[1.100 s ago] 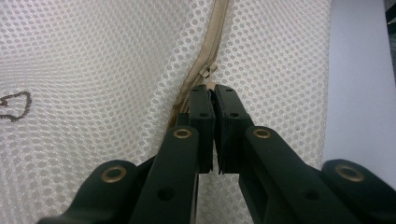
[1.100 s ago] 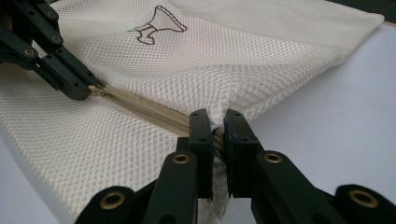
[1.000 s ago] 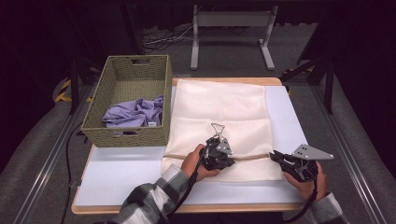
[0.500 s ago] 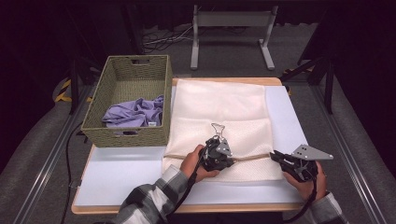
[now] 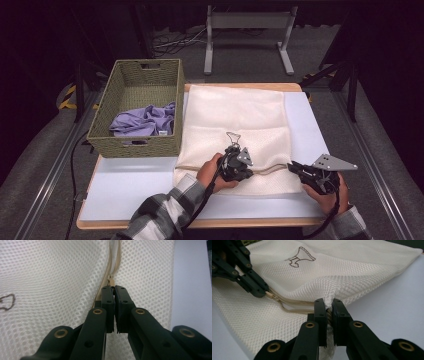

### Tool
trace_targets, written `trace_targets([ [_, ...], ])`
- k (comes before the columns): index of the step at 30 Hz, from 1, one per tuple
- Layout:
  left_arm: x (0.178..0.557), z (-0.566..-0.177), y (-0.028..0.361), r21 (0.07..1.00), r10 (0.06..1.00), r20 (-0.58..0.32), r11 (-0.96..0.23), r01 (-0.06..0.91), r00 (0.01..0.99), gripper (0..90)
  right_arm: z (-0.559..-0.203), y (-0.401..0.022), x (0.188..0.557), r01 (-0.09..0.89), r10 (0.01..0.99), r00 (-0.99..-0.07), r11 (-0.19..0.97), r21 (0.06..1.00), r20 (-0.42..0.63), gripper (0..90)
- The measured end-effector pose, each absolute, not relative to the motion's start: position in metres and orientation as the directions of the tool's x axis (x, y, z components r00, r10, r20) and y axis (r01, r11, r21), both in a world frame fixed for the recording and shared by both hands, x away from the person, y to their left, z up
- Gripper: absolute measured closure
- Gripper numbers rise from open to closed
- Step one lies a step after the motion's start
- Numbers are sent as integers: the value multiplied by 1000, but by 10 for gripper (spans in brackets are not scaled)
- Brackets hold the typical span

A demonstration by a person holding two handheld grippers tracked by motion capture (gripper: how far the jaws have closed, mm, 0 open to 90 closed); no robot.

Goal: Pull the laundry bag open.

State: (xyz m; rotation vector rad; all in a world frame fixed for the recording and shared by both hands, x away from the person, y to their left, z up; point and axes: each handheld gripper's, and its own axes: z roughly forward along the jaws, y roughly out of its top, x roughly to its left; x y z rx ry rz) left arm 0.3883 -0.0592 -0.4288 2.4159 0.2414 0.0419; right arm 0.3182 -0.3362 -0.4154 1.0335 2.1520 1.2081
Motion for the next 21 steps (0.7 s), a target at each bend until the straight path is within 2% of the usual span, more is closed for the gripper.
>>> trace_targets([
  [11, 392, -435, -71, 635, 194, -41, -752, 175, 980, 858, -415, -338, 318, 382, 793, -609, 306, 872, -12, 841],
  [18, 388, -432, -74, 619, 216, 12, -768, 162, 976, 874, -415, -339, 318, 384, 799, -601, 309, 870, -18, 841],
  [21, 393, -433, -64, 645, 230, -55, -734, 211, 972, 875, -416, -342, 318, 396, 811, -584, 320, 861, -32, 843],
])
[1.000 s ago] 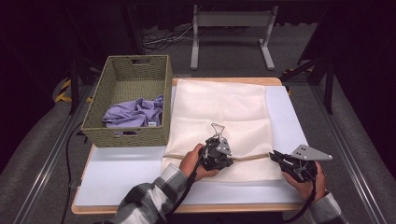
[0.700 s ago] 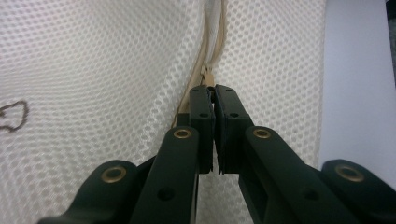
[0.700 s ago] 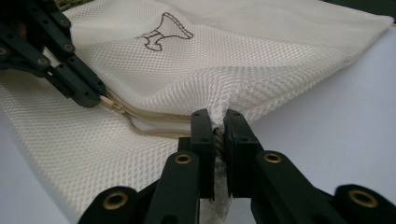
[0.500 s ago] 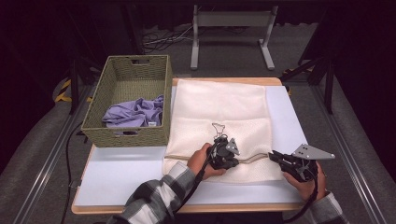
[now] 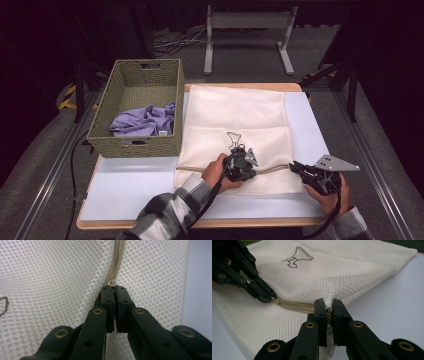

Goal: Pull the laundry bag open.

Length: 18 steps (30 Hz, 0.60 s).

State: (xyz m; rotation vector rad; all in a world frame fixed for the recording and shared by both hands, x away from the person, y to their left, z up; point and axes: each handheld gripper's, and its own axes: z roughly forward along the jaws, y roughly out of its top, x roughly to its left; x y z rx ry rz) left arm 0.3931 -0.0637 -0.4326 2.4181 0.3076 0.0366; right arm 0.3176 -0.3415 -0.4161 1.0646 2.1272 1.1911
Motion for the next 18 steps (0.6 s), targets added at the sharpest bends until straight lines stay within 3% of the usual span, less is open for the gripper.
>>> trace_targets([
  [2, 395, -432, -58, 659, 225, -102, -714, 235, 969, 875, -418, -342, 318, 406, 814, -580, 327, 853, -37, 844],
  [14, 398, -432, -39, 705, 241, -188, -642, 302, 952, 875, -422, -344, 321, 421, 826, -562, 337, 842, -49, 850],
  [18, 395, -427, -33, 700, 242, -157, -656, 281, 957, 875, -423, -346, 321, 426, 824, -565, 333, 841, -40, 849],
])
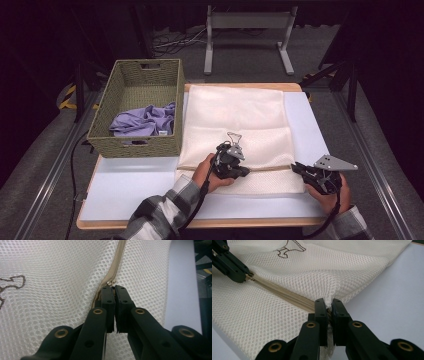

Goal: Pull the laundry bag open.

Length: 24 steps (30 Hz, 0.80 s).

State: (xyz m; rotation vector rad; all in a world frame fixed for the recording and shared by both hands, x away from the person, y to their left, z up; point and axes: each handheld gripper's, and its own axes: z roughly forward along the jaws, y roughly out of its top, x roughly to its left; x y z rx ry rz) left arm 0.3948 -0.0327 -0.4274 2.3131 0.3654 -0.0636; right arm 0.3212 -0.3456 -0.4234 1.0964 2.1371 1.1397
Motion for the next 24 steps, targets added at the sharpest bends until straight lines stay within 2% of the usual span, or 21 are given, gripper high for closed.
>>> trace_targets([
  [13, 396, -430, 10, 697, 302, -185, -631, 341, 935, 874, -422, -350, 322, 426, 842, -537, 321, 846, -49, 849],
  [14, 395, -429, 14, 691, 312, -157, -644, 330, 937, 874, -422, -350, 322, 427, 843, -536, 323, 845, -52, 849],
  [24, 393, -431, 58, 679, 386, -151, -628, 379, 910, 874, -423, -354, 322, 433, 858, -510, 323, 841, -66, 849],
])
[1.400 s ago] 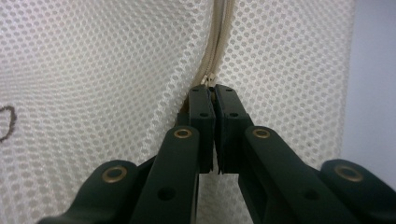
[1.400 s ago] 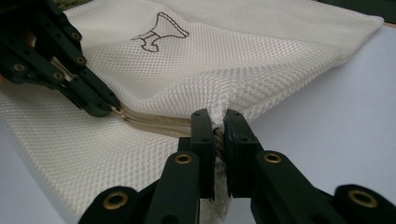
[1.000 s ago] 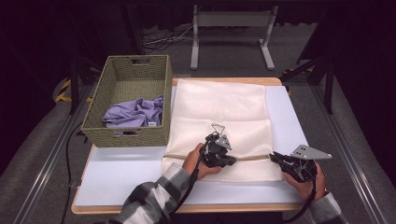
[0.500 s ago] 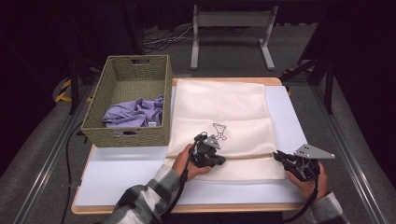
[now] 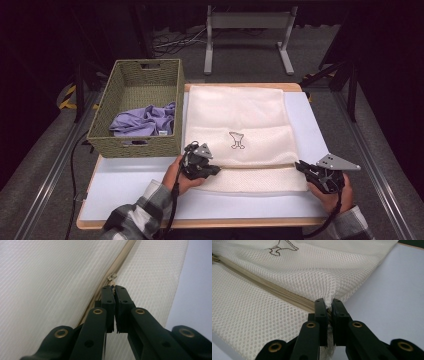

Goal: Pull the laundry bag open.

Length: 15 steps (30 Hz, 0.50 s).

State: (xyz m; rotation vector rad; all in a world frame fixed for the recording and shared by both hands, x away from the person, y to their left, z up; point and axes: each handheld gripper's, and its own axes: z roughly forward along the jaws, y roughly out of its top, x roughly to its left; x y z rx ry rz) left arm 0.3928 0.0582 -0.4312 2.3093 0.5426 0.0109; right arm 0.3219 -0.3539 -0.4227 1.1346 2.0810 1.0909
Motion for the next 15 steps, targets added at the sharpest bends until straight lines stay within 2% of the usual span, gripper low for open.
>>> trace_targets([
  [15, 382, -430, 119, 677, 475, -127, -600, 427, 870, 873, -423, -352, 322, 443, 858, -509, 332, 833, -70, 849],
])
